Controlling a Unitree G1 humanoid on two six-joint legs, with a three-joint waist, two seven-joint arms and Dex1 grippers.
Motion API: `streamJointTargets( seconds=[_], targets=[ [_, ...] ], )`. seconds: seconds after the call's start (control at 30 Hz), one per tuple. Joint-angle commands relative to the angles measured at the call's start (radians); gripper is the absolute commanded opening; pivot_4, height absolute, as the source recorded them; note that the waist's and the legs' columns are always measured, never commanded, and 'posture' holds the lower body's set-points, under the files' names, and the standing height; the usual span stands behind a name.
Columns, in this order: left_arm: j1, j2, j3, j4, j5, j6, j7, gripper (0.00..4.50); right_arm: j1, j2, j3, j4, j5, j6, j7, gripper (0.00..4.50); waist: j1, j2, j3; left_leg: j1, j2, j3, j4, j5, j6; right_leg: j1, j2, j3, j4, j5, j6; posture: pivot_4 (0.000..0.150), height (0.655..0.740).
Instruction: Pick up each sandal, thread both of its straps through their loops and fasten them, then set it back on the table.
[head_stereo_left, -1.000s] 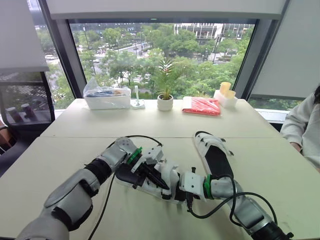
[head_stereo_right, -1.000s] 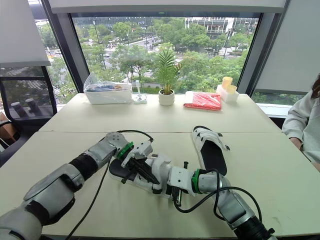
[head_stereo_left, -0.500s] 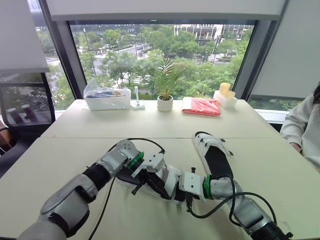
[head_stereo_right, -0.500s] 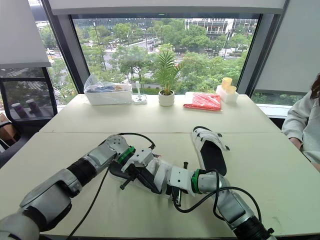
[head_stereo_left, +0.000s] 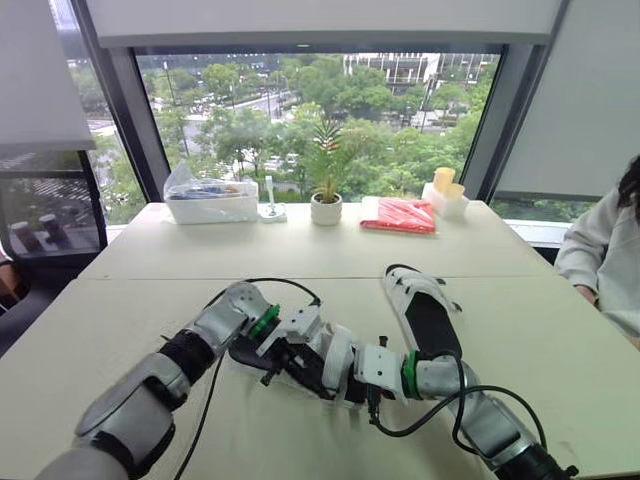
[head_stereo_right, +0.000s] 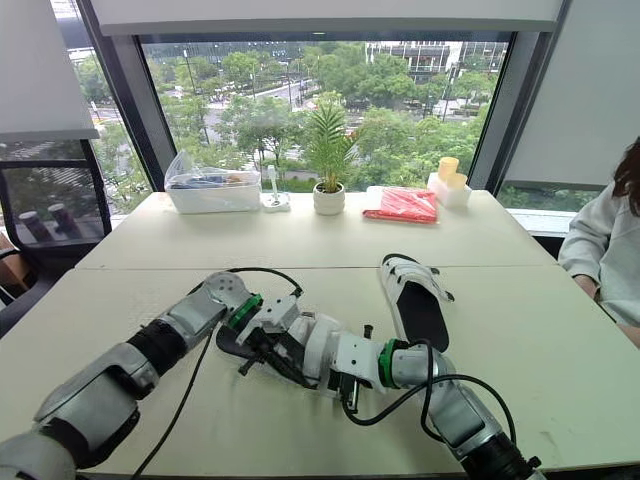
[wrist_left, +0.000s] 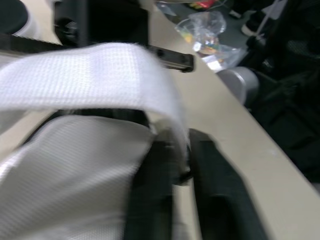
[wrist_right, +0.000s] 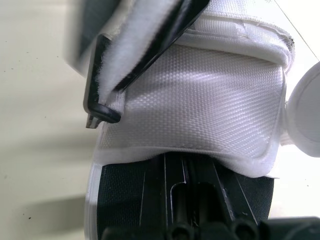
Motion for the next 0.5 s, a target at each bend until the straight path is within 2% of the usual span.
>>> streamJointTargets(
  seconds=[0.03,0.13,0.17,0.3,0.5],
  targets=[
    [0.025,0.066,0.015,-0.050,-0.034,0.057,-0.003,2.76,0.077,-0.007,0.136,0.098,-0.045,0.042,0.065,0.00,0.000,0.000,0.000,0.000,0.000,0.000,0.000,0.000,0.000,0.000,0.000,0.000,0.000,0.000,0.000,0.150,0.7374],
    [0.068,0.123,0.052,-0.103,-0.048,0.056,-0.003,4.30,0.082,-0.005,0.138,0.097,-0.045,0.041,0.063,0.00,0.000,0.001,0.000,0.000,0.000,0.000,0.000,0.000,0.000,0.000,0.000,0.000,0.000,0.000,0.000,0.150,0.7374],
    [0.092,0.139,0.068,-0.128,-0.053,0.057,-0.003,4.46,0.083,-0.004,0.138,0.097,-0.045,0.041,0.062,0.00,0.000,0.001,0.000,0.000,0.000,0.000,0.000,0.000,0.000,0.000,0.000,0.000,0.000,0.000,-0.001,0.150,0.7374],
    [0.224,0.182,0.134,-0.275,-0.062,0.093,0.012,4.46,0.085,-0.002,0.137,0.100,-0.045,0.039,0.058,0.00,0.000,0.001,0.000,0.000,0.001,0.000,0.000,0.000,0.000,-0.001,-0.001,0.000,0.000,-0.001,-0.001,0.150,0.7374],
    [0.386,0.161,0.245,-0.404,-0.034,0.156,0.106,4.46,0.085,-0.002,0.138,0.105,-0.048,0.034,0.056,0.00,0.002,0.002,-0.001,0.002,0.001,-0.001,-0.001,-0.001,0.002,0.000,-0.002,0.001,0.000,-0.002,-0.003,0.150,0.7374]
  ],
)
